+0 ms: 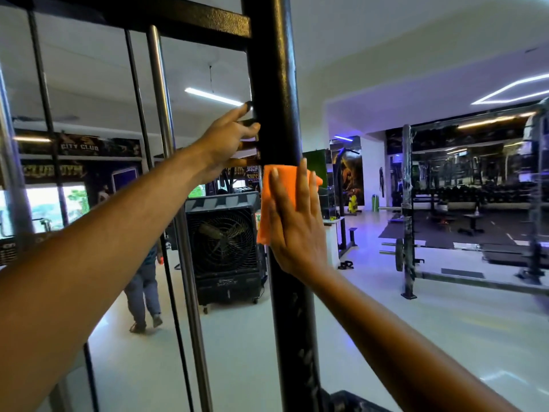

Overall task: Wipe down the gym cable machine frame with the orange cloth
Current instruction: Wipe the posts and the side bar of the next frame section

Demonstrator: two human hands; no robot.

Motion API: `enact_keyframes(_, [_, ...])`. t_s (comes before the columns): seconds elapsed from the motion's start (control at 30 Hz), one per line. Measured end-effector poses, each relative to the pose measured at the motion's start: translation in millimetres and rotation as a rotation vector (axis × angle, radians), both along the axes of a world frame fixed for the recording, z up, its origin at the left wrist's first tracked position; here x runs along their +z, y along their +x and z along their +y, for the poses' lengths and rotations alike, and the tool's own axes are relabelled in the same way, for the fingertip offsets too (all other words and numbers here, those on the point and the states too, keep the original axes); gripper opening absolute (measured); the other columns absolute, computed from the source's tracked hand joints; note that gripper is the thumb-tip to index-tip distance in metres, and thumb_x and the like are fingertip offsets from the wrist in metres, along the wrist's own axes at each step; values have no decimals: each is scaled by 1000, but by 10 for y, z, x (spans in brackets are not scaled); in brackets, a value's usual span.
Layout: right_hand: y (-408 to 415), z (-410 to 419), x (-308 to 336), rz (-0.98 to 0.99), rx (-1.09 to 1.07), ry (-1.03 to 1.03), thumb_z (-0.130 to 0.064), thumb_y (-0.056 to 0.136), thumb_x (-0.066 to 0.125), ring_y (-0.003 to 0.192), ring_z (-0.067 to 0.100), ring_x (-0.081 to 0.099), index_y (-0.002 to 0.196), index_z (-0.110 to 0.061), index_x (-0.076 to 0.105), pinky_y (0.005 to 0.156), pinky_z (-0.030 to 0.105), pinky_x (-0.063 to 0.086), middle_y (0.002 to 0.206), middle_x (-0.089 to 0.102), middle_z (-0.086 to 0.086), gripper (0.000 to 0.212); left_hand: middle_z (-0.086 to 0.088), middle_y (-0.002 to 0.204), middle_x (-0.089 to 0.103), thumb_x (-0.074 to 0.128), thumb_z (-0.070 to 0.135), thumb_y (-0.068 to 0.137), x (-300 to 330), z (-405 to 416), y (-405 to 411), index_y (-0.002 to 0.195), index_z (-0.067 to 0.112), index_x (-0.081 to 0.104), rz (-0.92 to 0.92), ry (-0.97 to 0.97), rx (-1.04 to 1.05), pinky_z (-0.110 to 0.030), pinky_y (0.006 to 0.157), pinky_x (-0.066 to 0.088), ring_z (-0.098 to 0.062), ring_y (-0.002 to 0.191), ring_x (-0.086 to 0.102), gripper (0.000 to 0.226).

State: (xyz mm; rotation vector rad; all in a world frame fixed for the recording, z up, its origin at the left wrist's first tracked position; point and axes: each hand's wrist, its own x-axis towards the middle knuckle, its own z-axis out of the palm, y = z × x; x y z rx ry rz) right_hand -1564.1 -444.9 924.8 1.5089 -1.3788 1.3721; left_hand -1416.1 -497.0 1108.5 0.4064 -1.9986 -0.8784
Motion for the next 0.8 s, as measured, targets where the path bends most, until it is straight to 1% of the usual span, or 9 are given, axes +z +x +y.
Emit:
enact_keyframes(0.1, [22,-43,453,-45,9,-28,-57,115,26,168,36,-6,174,-37,12,126,68,30,182,-16,1,65,5,142,65,57,30,110,17,-5,11,162,39,43,-10,8,6,-55,107,54,-22,126,65,55])
enact_keyframes(0.17, [24,-71,523,-25,-2,-47,-52,116,31,168,37,-5,175,-34,13,129,65,25,182,-13,4,64,5,142,66,61,34,108,7,6,11,161,40,43,-7,-1,17,-52,105,55,-22,127,65,57])
enact_keyframes(0.27, [23,-26,81,-3,9,-54,-42,117,42,168,32,-12,175,-28,13,131,65,20,182,-14,5,66,11,130,73,65,29,106,-115,31,-20,159,42,46,28,-27,31,-39,97,55,-7,114,71,58])
enact_keyframes(0.33, [34,31,-360,-43,51,-21,-41,117,45,169,31,-11,175,-29,15,128,68,28,182,-13,2,66,10,128,75,66,25,106,-233,12,-53,160,39,46,45,-32,25,-30,89,57,-5,111,73,59])
enact_keyframes(0.43, [35,82,-523,-120,96,36,-49,116,40,169,31,-5,174,-38,12,119,70,41,182,-16,-6,66,7,134,73,69,28,105,-364,-23,-76,161,40,44,70,3,3,-42,96,63,-12,120,71,62])
enact_keyframes(0.5, [20,44,-239,-124,106,27,-50,116,40,169,33,-4,174,-42,10,116,72,43,181,-18,-8,66,7,136,72,69,28,105,-397,-21,-74,162,40,43,81,18,-5,-44,97,63,-12,119,73,63])
enact_keyframes(0.63, [-1,-56,354,-90,74,-40,-50,115,41,168,33,-1,174,-37,16,115,69,46,183,-10,-3,65,8,135,73,67,30,106,-415,-2,-76,162,39,42,67,-10,-7,-43,100,61,-12,119,73,62])
enact_keyframes(0.7, [36,-62,226,-74,64,-64,-46,116,43,169,32,-3,174,-31,18,122,68,38,183,-8,1,66,9,137,72,64,29,108,-435,-15,-63,163,39,41,73,1,-15,-42,98,62,-12,121,72,60])
enact_keyframes(0.8, [73,15,-522,-97,71,-33,-38,117,47,169,32,-3,174,-26,19,126,66,31,183,-7,3,65,9,138,71,63,24,109,-543,-10,-46,162,38,42,88,49,-15,-33,84,66,-7,117,72,59])
